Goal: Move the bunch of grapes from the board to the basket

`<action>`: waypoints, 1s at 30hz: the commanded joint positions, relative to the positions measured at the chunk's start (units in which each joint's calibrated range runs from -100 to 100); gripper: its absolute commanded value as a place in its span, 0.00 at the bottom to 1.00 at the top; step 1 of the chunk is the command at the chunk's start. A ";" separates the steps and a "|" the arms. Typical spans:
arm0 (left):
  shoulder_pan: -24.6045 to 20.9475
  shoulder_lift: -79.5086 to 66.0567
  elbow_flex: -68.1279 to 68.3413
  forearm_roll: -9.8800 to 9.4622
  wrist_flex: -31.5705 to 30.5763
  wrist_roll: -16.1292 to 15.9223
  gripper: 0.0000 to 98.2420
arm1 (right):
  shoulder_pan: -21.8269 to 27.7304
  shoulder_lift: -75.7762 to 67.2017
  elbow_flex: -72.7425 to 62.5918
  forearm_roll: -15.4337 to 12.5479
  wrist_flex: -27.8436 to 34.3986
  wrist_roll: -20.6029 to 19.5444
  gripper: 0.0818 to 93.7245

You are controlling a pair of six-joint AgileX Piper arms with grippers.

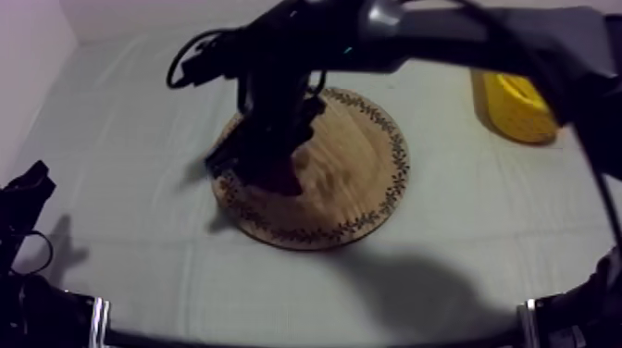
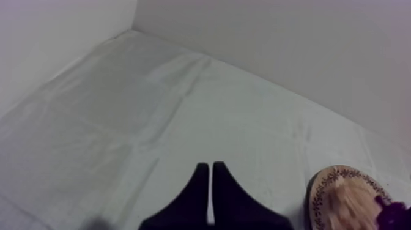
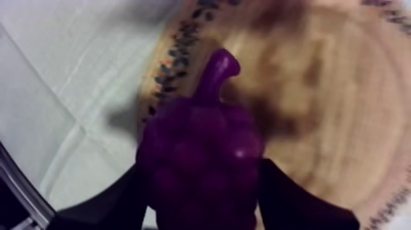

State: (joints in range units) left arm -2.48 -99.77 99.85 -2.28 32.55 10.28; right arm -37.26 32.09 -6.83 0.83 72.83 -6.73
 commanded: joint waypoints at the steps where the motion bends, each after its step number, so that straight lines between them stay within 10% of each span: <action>1: -0.01 0.03 0.04 0.01 0.03 0.00 0.00 | 1.38 -10.26 5.18 0.19 0.76 0.33 0.37; 14: -0.01 0.03 0.04 0.01 0.03 0.00 0.00 | 17.88 -35.43 16.83 0.69 6.01 3.22 0.39; 30: -0.01 0.03 0.04 0.01 0.03 0.00 0.00 | 36.57 -27.91 12.86 2.35 3.59 5.72 0.39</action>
State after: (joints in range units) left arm -2.48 -99.77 99.85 -2.28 32.55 10.28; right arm -3.22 3.08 6.34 2.94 76.72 -0.92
